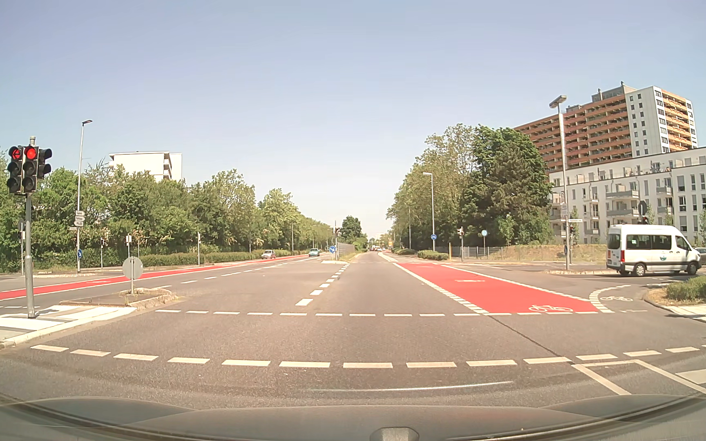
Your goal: Follow the waypoints while adhering to traffic rules and regulations
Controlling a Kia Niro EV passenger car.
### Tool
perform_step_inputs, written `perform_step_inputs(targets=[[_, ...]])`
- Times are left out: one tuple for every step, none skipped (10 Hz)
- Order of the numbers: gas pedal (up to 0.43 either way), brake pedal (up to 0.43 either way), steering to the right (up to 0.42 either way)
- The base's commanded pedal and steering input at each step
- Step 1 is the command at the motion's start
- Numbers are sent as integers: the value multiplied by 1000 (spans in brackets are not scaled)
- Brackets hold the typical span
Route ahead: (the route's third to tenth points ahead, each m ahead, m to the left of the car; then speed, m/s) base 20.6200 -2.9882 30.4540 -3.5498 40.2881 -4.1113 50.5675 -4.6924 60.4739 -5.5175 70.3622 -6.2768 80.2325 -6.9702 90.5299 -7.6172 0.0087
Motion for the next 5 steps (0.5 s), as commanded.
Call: perform_step_inputs(targets=[[0,360,-3],[0,360,-3],[0,366,-3],[0,366,-3],[0,366,-3]])
